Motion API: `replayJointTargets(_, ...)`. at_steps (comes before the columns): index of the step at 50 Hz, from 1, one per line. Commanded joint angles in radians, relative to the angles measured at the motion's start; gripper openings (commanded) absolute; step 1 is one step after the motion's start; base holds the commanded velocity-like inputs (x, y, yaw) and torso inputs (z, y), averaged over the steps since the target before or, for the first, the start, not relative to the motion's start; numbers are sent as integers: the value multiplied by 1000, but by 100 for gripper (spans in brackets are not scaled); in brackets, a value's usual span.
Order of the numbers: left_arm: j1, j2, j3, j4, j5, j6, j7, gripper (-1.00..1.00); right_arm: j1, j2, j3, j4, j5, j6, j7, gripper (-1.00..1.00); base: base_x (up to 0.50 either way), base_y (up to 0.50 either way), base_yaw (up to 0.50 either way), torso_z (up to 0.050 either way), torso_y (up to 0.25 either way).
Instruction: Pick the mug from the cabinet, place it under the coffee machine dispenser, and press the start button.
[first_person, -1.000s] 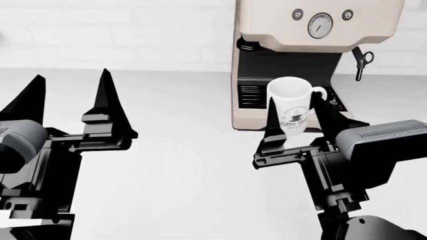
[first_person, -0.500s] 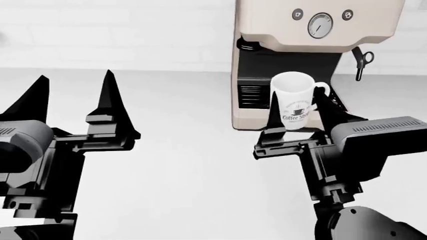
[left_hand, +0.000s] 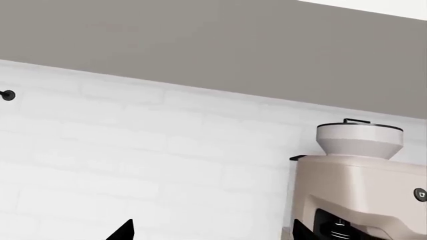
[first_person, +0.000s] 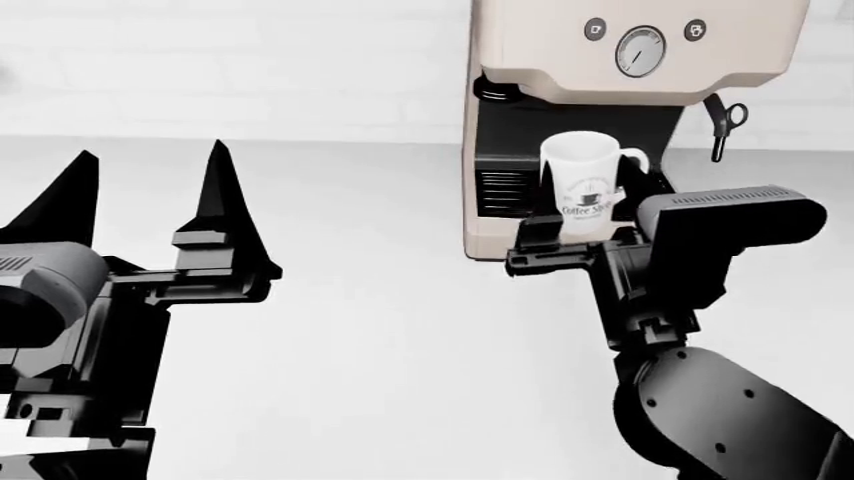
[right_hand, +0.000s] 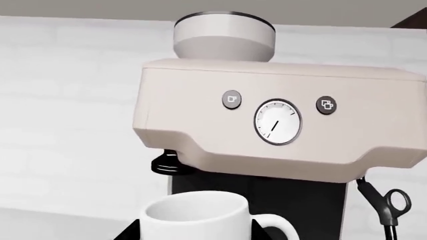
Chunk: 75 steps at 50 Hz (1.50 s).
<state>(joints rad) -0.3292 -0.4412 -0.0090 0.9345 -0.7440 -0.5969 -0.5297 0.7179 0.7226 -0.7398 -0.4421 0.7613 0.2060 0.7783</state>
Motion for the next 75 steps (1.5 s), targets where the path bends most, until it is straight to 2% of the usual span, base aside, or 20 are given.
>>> replayJointTargets(1,-1,-5,3,1,-4,4,-6,100,40,-40,11,88,7,19,-38,-100,0,0,0,0,0)
replayJointTargets(75,-3,-29,43,-20,2,40,-22,100,164,-295,32,662,-75,-125,-180,-100,0,0,0,0,0)
